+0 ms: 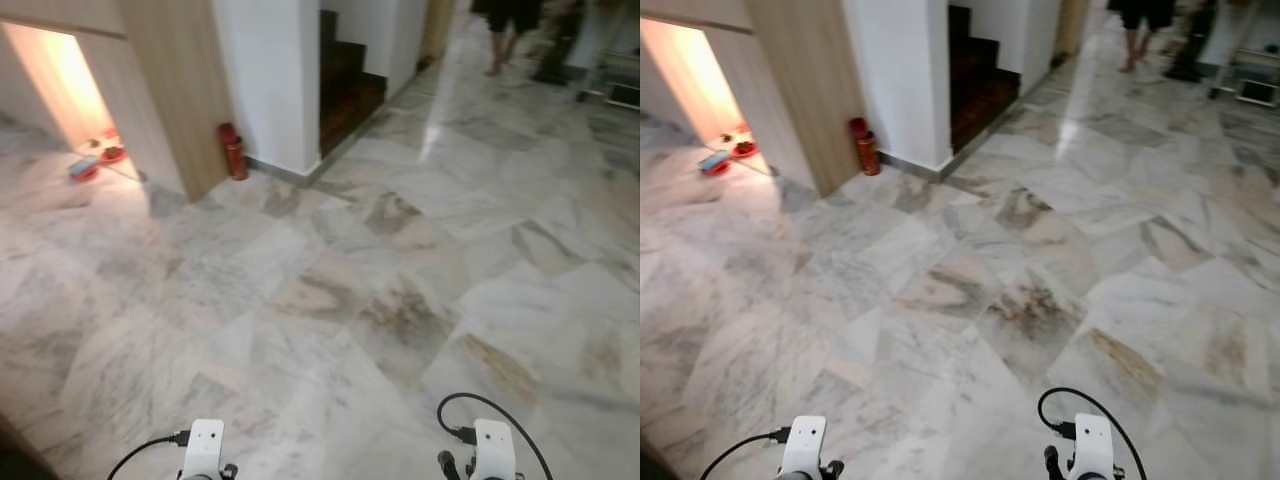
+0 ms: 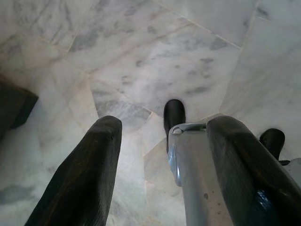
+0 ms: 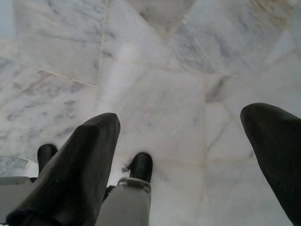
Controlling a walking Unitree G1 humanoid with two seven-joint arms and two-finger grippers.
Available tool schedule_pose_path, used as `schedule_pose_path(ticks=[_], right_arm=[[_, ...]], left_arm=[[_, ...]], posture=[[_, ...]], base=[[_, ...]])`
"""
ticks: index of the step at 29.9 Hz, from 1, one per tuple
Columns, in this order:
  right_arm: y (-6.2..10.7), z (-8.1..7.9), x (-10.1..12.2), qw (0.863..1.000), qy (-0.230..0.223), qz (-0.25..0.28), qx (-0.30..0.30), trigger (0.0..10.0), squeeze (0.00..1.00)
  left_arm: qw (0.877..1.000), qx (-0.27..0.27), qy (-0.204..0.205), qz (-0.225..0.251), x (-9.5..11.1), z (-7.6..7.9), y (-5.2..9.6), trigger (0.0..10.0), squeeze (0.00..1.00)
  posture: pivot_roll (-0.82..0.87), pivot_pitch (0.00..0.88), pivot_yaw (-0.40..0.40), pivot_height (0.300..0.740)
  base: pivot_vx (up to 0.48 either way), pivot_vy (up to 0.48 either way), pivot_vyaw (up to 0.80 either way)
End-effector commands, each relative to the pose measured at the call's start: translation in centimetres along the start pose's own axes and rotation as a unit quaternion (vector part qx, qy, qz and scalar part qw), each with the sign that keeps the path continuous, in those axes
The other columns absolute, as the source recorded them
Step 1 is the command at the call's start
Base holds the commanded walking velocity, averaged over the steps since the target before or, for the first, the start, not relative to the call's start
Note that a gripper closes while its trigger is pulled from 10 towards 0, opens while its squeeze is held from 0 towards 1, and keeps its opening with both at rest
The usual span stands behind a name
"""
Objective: Move the pillow to the sofa from floor
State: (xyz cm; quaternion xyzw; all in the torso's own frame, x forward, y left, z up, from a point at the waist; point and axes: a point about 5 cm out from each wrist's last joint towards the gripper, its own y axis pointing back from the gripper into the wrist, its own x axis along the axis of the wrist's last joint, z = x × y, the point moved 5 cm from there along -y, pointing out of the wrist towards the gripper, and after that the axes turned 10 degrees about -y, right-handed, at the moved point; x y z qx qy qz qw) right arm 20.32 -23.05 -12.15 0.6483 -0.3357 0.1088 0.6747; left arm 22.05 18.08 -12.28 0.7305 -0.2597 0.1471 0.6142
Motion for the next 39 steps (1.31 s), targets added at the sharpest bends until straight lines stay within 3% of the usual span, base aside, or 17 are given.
schedule_pose_path(ticks=[1,39], right_arm=[[0.0,-0.24,-0.17,1.0,-0.013,0.0,0.0,10.0,0.0],[-0.03,-0.37,0.01,1.0,-0.019,0.005,0.0,10.0,0.0]], left_arm=[[1.0,0.005,-0.002,-0.006,-0.34,-0.4,0.01,10.0,0.0],[1.0,0.009,-0.001,-0.004,-0.18,-0.56,-0.01,10.0,0.0]], posture=[[-0.11,0.0,0.019,0.74],[-0.12,0.0,0.015,0.74]], base=[[0.0,0.0,0.8],[0.0,0.0,0.8]])
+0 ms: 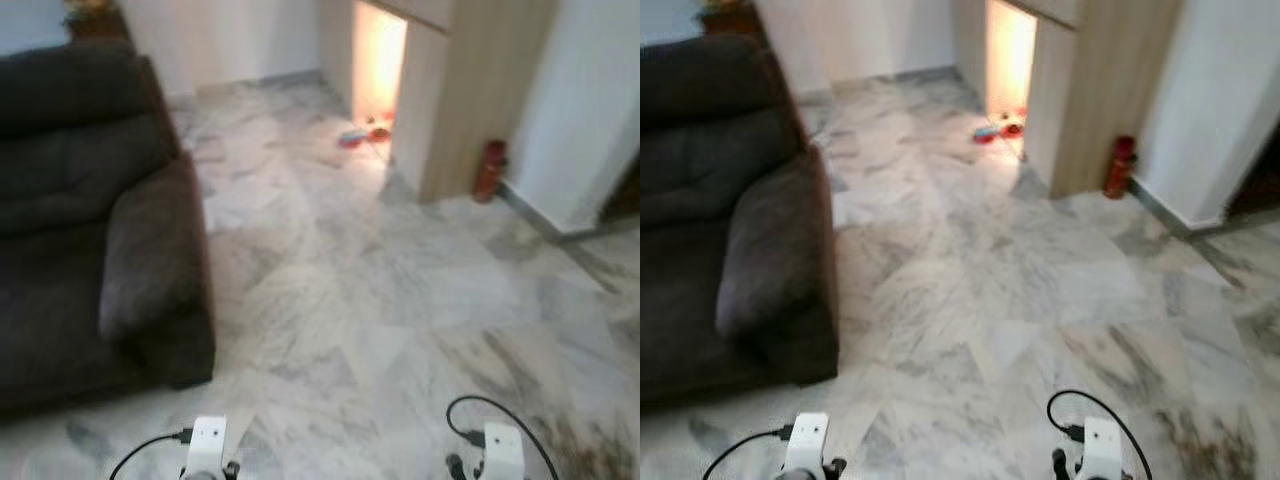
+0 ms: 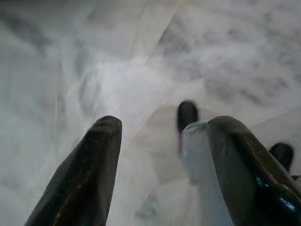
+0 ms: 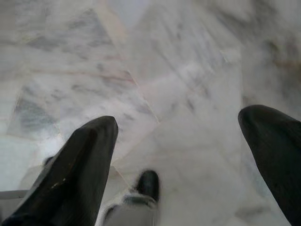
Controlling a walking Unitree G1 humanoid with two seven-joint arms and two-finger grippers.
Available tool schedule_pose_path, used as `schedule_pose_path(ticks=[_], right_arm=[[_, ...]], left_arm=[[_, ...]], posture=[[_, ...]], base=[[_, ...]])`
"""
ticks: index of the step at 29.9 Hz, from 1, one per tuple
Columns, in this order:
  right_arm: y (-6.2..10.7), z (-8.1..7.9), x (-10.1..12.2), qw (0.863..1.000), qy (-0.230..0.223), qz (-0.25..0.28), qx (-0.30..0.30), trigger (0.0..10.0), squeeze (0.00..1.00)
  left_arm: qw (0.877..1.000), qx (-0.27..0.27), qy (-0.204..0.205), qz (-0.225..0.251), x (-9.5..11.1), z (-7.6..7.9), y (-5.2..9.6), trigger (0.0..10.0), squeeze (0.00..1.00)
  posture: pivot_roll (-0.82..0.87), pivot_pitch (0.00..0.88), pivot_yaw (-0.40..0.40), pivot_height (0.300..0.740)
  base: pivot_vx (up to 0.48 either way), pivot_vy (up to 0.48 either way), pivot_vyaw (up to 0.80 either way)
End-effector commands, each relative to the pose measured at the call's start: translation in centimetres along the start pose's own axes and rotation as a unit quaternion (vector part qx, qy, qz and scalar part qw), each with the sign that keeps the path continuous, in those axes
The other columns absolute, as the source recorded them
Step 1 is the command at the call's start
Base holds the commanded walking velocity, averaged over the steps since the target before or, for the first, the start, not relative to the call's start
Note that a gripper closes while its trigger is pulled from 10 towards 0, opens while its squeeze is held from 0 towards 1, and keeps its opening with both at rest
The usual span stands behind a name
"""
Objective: Move the pillow to the sofa from floor
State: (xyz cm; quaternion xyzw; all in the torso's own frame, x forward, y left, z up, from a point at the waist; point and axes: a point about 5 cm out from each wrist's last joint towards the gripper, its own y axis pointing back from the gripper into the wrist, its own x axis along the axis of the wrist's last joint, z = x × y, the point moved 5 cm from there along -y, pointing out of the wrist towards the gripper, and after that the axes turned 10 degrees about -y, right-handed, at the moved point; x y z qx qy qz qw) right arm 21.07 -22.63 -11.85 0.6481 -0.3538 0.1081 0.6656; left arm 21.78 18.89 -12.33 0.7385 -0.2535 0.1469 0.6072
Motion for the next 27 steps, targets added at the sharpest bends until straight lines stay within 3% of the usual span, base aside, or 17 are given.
schedule_pose_path(ticks=[1,14,27], right_arm=[[0.1,0.3,-0.6,1.0,-0.003,-0.008,-0.003,10.0,0.0],[0.0,-0.3,-0.1,1.0,-0.009,-0.001,0.0,10.0,0.0],[-0.6,-2.7,3.1,0.999,-0.036,0.034,0.017,10.0,0.0]], left_arm=[[1.0,-0.002,-0.003,0.001,0.2,0.2,0.0,10.0,0.0],[1.0,-0.001,-0.013,0.009,1.0,-0.2,-0.1,10.0,0.0],[0.998,0.004,-0.039,0.051,4.9,-1.5,-0.4,10.0,0.0]], posture=[[-0.12,0.0,0.015,0.74],[-0.11,0.0,0.026,0.74],[-0.15,0.0,0.08,0.74]], base=[[0.0,0.0,0.8],[0.0,0.0,0.75],[0.0,0.0,0.0]])
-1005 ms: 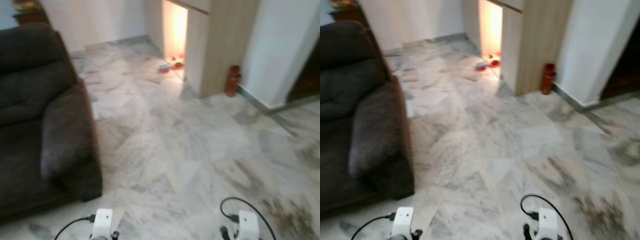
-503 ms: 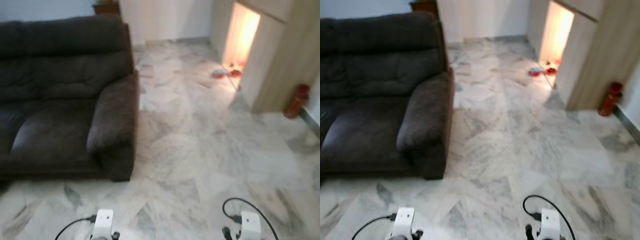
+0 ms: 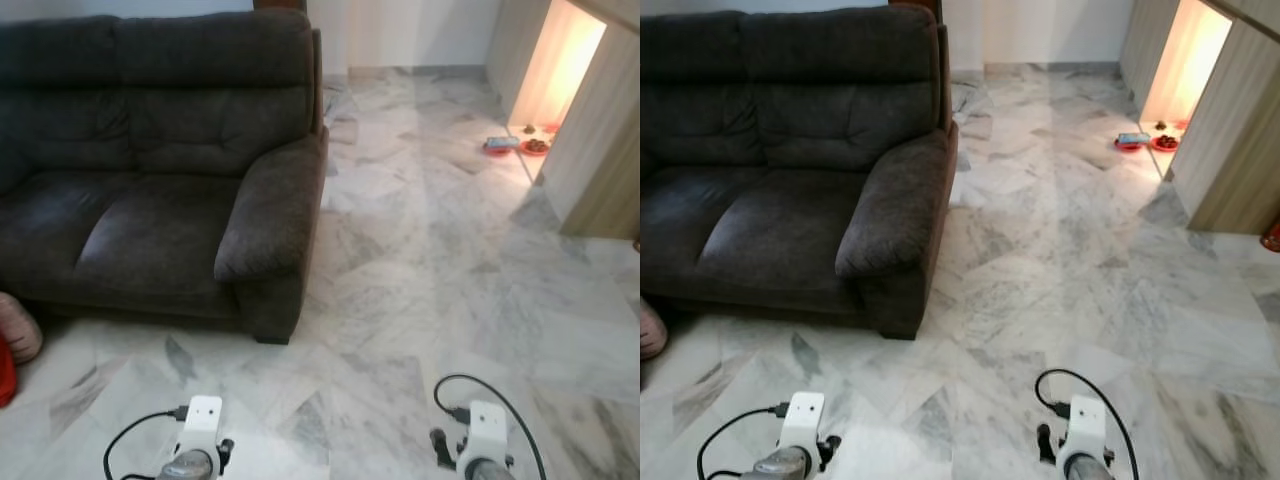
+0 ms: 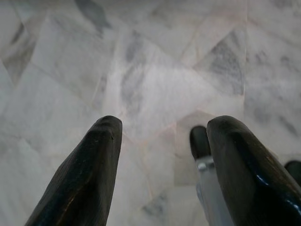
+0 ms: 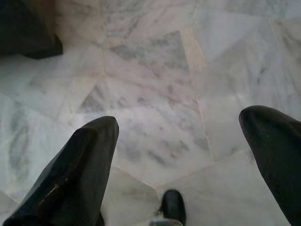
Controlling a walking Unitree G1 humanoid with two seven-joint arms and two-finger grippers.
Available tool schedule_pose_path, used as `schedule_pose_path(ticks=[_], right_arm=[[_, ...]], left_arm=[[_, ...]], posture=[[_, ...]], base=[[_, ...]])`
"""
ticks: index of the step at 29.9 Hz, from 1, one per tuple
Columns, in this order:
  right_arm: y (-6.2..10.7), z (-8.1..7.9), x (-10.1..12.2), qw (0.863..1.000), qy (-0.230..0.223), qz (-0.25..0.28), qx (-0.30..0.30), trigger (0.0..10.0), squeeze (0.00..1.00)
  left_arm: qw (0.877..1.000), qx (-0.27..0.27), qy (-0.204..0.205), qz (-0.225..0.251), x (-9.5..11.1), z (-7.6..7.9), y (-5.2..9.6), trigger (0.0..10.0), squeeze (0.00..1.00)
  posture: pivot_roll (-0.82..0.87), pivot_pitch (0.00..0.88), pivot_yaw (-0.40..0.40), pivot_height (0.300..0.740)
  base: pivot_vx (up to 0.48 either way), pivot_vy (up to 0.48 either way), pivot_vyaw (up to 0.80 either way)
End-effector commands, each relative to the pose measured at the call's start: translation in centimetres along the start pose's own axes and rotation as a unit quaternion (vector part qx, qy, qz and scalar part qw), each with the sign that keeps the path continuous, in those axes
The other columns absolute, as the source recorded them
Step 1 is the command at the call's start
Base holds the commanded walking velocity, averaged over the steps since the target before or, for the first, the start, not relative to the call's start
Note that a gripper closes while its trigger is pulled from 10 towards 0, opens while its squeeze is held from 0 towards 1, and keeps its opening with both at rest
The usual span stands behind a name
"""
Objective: Move the pillow to the sofa from floor
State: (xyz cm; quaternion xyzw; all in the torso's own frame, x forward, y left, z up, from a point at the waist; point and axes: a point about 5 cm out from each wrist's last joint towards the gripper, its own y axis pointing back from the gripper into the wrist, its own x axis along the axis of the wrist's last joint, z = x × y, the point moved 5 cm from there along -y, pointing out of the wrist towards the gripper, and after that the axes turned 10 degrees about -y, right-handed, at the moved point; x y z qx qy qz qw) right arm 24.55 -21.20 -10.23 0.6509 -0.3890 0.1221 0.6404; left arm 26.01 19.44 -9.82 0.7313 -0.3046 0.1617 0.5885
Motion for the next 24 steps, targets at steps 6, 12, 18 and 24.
schedule_pose_path(ticks=[6,12,18,24], right_arm=[[-0.3,0.2,1.9,1.0,-0.003,0.018,-0.003,10.0,0.0],[-0.2,1.5,2.2,1.0,0.008,0.02,-0.016,10.0,0.0],[-0.1,1.9,2.1,1.0,0.014,0.022,-0.015,10.0,0.0],[-0.1,1.6,2.3,1.0,0.009,0.028,-0.01,10.0,0.0]], left_arm=[[1.0,-0.009,-0.013,0.017,1.9,0.6,-0.2,10.0,0.0],[1.0,-0.015,0.005,0.021,2.0,1.7,-0.1,10.0,0.0],[1.0,-0.016,-0.004,0.015,1.7,1.9,-0.1,10.0,0.0],[1.0,-0.012,-0.02,0.015,1.8,1.5,-0.1,10.0,0.0]], posture=[[-0.18,0.0,0.047,0.74],[-0.17,0.0,0.024,0.74],[-0.19,0.0,0.069,0.74],[-0.18,0.0,0.091,0.74]], base=[[0.0,0.0,0.0],[0.0,0.0,0.0],[0.0,0.0,0.0],[0.0,0.0,0.0]])
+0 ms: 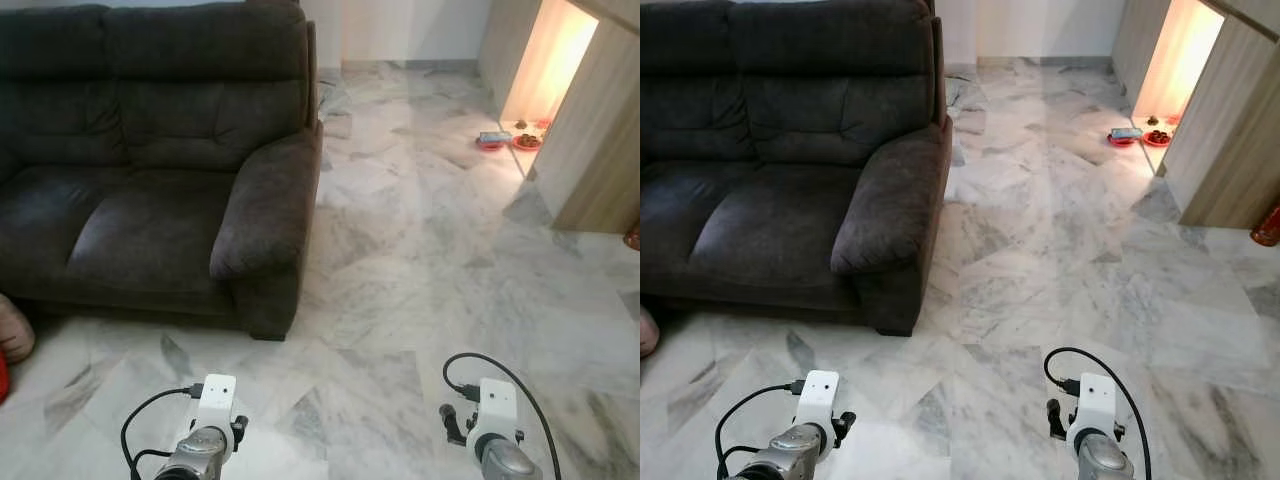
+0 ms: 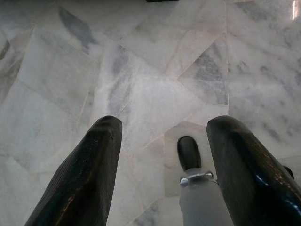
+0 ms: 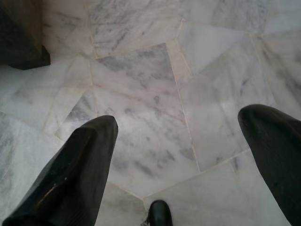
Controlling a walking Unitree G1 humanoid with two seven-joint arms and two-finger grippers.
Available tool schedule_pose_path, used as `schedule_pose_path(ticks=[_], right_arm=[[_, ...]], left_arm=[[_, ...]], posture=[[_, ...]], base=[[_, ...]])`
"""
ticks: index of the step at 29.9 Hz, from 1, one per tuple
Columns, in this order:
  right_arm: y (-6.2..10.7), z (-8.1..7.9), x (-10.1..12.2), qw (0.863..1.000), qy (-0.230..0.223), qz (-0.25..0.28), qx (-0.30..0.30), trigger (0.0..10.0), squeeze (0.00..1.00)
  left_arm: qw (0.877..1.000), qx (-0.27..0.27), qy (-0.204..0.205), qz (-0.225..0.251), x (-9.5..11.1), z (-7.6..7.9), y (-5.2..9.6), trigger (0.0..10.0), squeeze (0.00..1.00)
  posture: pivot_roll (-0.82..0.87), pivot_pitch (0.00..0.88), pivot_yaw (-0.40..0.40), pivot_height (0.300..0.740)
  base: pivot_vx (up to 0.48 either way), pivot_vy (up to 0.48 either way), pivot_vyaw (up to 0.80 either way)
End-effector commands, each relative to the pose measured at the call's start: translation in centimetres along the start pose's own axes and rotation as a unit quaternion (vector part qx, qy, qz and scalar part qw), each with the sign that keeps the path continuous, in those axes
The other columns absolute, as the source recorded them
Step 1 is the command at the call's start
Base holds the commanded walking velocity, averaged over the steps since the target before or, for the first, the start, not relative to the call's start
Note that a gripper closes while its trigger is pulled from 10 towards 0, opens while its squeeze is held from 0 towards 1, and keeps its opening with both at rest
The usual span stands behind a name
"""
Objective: Move the pillow to the sofa from floor
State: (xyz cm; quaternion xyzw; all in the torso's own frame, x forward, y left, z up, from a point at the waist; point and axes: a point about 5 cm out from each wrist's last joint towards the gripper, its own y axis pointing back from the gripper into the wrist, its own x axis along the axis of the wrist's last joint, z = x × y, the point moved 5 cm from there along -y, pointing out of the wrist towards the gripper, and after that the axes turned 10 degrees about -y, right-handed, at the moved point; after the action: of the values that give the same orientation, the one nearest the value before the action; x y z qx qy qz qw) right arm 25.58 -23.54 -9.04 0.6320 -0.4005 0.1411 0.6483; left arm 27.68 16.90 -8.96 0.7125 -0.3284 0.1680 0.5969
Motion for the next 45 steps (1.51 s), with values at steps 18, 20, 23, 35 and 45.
schedule_pose_path(ticks=[18,20,23,35,45], right_arm=[[0.3,-0.3,-1.5,0.999,-0.039,-0.008,0.0,10.0,0.0],[0.4,0.0,-2.0,0.999,-0.048,-0.008,-0.004,10.0,0.0],[0.5,0.1,-2.1,0.999,-0.048,-0.009,-0.004,10.0,0.0],[0.9,0.9,-3.4,0.999,-0.036,-0.024,-0.005,10.0,0.0],[0.9,0.3,-3.4,0.999,-0.039,-0.018,-0.003,10.0,0.0]], left_arm=[[0.998,0.017,-0.049,-0.024,-1.9,-1.6,0.2,10.0,0.0],[0.999,0.013,-0.043,-0.024,-2.3,-1.4,0.3,10.0,0.0],[0.999,0.013,-0.042,-0.024,-2.5,-1.4,0.3,10.0,0.0],[0.998,0.014,-0.043,-0.038,-3.9,-1.1,0.6,10.0,0.0],[0.998,0.023,-0.038,-0.04,-4.2,-1.4,0.7,10.0,0.0]], posture=[[-0.15,0.033,0.111,0.74],[-0.14,0.033,0.099,0.74],[-0.13,0.037,0.09,0.74],[-0.14,0.037,0.084,0.74],[-0.14,0.059,0.092,0.74]], base=[[0.0,0.0,0.0],[0.0,0.0,0.0],[0.0,0.0,0.0],[0.0,0.075,0.0],[0.0,0.329,0.0]])
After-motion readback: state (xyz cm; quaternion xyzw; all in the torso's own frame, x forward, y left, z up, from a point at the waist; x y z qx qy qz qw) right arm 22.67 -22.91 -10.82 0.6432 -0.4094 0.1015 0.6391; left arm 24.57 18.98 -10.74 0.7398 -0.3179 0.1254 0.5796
